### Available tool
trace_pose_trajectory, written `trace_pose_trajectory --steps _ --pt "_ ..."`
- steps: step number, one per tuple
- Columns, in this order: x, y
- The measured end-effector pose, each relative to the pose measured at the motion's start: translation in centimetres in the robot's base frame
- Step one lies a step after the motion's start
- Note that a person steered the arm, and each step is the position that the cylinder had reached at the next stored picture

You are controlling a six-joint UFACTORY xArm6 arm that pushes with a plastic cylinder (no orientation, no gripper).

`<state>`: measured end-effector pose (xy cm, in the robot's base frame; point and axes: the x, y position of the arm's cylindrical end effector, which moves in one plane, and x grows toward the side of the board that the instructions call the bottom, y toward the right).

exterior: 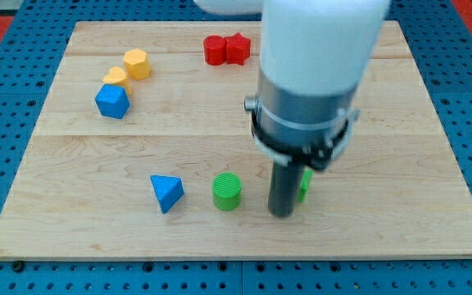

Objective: Move the green star diagonal to the right of the red star

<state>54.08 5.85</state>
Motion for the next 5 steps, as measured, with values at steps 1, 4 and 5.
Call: trace_pose_trajectory --steps 1,4,5 --pt "-6.4 2.2" --pt "-12.9 10.4" --pt "-18.1 8.7"
